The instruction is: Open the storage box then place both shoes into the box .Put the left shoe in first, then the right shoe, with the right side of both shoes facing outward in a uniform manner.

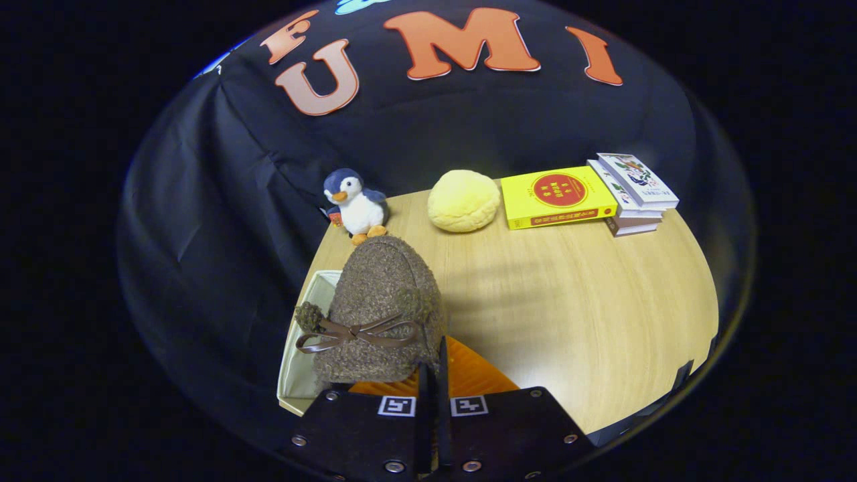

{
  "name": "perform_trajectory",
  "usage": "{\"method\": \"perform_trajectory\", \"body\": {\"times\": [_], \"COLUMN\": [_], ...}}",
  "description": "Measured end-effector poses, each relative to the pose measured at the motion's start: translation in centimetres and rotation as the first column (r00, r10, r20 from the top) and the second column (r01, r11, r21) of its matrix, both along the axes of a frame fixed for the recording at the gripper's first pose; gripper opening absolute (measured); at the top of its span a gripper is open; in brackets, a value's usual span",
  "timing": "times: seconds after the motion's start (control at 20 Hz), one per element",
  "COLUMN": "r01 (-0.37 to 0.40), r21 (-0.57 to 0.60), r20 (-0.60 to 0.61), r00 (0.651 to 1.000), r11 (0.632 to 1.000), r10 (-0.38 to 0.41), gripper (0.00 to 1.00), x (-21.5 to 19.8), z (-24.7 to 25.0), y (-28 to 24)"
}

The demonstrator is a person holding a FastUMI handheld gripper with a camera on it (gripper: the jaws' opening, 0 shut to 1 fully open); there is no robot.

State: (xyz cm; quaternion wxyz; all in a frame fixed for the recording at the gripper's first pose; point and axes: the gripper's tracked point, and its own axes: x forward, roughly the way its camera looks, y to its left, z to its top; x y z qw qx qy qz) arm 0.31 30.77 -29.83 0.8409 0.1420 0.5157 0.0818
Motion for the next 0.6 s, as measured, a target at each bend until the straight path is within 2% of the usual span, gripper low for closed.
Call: {"method": "perform_trajectory", "body": {"times": [0.4,0.5,0.6], "r01": [-0.030,-0.030,-0.028], "r21": [-0.052,-0.059,-0.040], "r20": [-0.073,-0.092,-0.126], "r00": [0.997,0.995,0.992], "r11": [0.998,0.998,0.999], "r10": [0.026,0.024,0.023], "gripper": [0.05,0.09,0.19], "x": [-0.5,-0.8,-1.5], "z": [-3.6,-4.3,-4.8], "y": [5.0,5.4,5.8]}}
